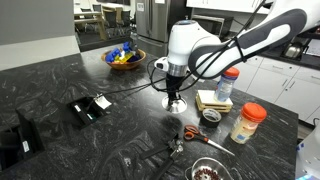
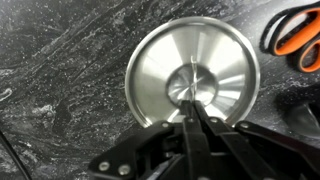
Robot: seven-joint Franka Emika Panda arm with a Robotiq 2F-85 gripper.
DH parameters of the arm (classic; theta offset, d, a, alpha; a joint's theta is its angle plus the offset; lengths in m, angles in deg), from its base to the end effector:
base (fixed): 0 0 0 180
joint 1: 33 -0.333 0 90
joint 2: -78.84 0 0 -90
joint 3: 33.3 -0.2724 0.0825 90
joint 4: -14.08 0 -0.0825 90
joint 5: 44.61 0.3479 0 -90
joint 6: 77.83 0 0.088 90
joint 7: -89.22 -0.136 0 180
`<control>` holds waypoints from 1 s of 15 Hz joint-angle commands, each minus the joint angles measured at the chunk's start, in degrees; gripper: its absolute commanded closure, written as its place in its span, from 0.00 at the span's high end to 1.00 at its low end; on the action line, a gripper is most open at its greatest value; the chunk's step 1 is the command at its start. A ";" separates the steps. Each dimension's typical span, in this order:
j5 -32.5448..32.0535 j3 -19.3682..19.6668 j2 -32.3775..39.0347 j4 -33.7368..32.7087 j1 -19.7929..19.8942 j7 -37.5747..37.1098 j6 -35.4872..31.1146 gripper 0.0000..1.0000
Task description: Pick up the silver lid and put it on the silver pot.
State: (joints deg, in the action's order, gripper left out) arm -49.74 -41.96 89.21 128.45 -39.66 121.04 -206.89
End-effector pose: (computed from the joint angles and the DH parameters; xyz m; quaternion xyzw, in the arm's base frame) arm 0.5428 0.1428 0.3278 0.9053 0.4223 0.0354 0.0277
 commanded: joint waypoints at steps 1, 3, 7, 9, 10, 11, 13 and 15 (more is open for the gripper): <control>-1.84 -0.81 -4.65 3.64 -1.01 -2.38 1.50 0.01; -1.65 -1.57 -6.93 5.30 -1.99 -2.20 1.57 0.01; -0.84 -3.06 -10.21 7.94 -4.00 -1.03 1.58 0.01; 0.22 -3.59 -11.08 9.30 -4.85 -0.32 1.18 0.01; 0.14 -3.72 -11.67 10.16 -5.23 -0.78 0.76 0.01; 0.82 -3.88 -12.21 11.01 -5.58 0.04 0.50 0.01; 1.62 -4.32 -13.01 12.48 -6.31 1.11 0.01 0.01; 2.22 -4.87 -14.17 14.12 -7.29 2.21 -0.38 0.01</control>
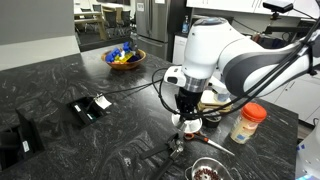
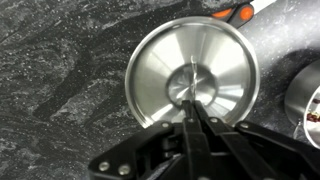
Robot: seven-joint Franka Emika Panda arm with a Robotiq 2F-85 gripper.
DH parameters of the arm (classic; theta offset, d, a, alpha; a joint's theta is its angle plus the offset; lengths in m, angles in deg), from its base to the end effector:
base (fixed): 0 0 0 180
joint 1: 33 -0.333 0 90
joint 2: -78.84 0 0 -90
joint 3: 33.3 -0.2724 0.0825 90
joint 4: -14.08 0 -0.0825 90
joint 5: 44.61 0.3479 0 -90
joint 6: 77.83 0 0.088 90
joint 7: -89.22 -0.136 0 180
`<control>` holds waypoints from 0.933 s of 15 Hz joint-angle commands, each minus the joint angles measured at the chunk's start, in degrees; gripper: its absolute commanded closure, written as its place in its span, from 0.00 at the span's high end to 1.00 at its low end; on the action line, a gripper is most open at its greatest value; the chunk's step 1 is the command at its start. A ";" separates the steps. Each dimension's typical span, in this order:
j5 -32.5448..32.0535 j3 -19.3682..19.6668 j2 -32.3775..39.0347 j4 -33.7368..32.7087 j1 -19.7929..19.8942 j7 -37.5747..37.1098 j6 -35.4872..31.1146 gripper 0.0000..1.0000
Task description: Pick up the silver lid and put it on the silver pot.
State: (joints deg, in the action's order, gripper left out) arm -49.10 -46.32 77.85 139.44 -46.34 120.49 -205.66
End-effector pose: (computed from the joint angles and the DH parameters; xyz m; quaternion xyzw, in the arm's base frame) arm 0.4567 0.2217 0.3480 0.8639 0.5016 0.0284 0.0348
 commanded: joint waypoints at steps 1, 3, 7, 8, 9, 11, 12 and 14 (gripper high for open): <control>2.02 -0.72 -3.46 3.94 -1.10 3.57 -1.94 0.01; 2.55 -0.97 -4.91 5.32 -2.05 5.10 -2.82 0.01; 5.06 -1.09 -5.95 6.39 -4.00 9.85 -3.56 0.01; 5.58 -1.27 -5.71 6.40 -4.48 11.09 -3.50 0.01; 5.70 -1.57 -5.15 6.20 -4.95 11.88 -3.28 0.01; 4.81 -1.70 -4.62 5.39 -4.86 9.56 -1.81 0.04; 4.84 -1.78 -4.59 5.47 -4.99 9.75 -1.92 0.04; 4.84 -1.75 -4.60 5.48 -4.98 10.01 -2.02 0.04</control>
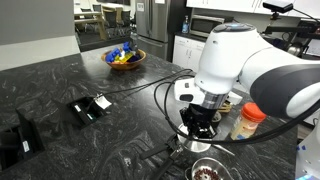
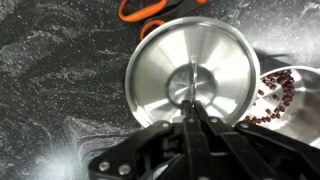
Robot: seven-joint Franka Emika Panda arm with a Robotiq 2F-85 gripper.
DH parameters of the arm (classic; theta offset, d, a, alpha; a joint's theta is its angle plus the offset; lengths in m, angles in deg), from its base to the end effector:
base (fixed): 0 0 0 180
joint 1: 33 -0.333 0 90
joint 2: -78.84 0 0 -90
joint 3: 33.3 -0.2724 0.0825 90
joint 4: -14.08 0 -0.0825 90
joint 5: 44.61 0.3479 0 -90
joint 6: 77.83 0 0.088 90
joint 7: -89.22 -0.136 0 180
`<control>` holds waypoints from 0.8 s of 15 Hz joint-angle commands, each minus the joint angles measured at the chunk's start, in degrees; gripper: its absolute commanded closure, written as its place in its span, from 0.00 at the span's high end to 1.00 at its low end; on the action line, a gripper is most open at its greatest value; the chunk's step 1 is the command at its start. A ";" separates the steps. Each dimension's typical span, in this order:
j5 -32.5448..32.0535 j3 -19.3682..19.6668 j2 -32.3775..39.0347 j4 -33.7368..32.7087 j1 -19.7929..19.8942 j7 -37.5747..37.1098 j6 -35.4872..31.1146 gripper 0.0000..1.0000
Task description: Pick up the silver lid and put it on the silver pot.
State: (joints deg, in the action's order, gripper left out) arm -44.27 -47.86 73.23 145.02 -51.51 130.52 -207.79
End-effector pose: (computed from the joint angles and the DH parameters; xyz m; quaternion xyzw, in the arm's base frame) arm 0.4070 0.2651 0.3483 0.7972 0.6024 0.0380 0.0127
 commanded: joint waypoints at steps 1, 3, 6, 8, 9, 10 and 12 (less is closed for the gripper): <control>0.02 -0.20 0.03 -0.10 0.20 0.01 0.07 0.04; 0.02 -0.20 0.03 -0.10 0.19 0.03 0.03 0.04; 0.02 -0.20 0.03 -0.10 0.19 0.05 0.01 0.01; -0.96 -0.94 0.38 -0.63 -0.31 -0.51 1.12 0.01; -1.18 -1.36 0.16 -0.49 -0.66 -0.64 1.04 0.01; -1.43 -1.98 -0.12 -0.38 -1.23 -0.67 1.17 0.01; -2.07 -3.36 -0.44 -0.32 -2.34 -1.37 1.81 0.01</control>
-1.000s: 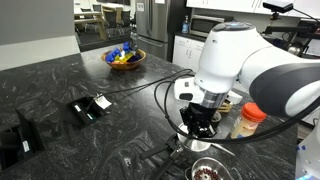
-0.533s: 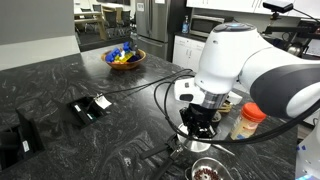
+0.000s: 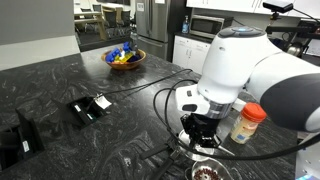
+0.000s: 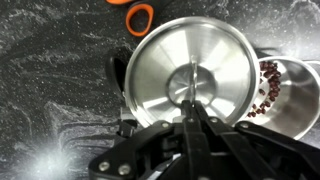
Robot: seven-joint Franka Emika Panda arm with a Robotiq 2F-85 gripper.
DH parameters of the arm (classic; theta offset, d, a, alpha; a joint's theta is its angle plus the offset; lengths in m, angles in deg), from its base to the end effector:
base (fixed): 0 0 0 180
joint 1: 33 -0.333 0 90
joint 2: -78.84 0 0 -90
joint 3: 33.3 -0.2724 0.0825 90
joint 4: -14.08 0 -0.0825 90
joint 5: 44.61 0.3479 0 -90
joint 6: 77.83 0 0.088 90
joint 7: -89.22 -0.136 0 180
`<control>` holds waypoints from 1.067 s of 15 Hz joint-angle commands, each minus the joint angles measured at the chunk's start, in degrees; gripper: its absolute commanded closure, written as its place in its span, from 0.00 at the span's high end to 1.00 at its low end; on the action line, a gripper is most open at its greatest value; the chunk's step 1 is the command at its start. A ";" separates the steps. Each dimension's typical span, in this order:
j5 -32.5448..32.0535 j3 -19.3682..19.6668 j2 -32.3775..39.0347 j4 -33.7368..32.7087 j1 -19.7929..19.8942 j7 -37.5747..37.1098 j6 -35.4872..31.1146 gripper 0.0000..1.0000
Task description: Pick up the silver lid and put it on the silver pot.
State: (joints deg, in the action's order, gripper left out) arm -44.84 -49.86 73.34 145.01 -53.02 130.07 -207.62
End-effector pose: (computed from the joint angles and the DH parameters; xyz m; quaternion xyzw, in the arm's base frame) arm 0.3901 0.2890 0.3468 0.7790 0.6258 0.0354 0.0166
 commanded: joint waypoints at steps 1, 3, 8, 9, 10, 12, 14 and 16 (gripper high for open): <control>-1.57 -1.93 -0.73 -0.30 -1.37 -1.08 2.19 0.01; -2.59 -3.00 -0.89 -0.30 -2.24 -2.53 4.21 0.01; -4.69 -4.26 -0.84 -0.06 -3.20 -4.47 6.59 0.01; -4.75 -4.41 -0.81 -0.09 -3.35 -4.21 6.28 0.01; -4.88 -4.60 -0.80 -0.15 -3.54 -3.85 6.01 0.01; -4.49 -4.82 -0.71 -0.21 -4.04 -3.01 5.74 0.01; -4.09 -5.00 -0.44 -0.26 -4.54 -2.05 5.37 0.01; -3.94 -5.25 0.05 -0.47 -4.93 -0.93 4.96 0.01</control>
State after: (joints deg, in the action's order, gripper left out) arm -48.60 -54.78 73.11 144.94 -57.73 127.01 -202.17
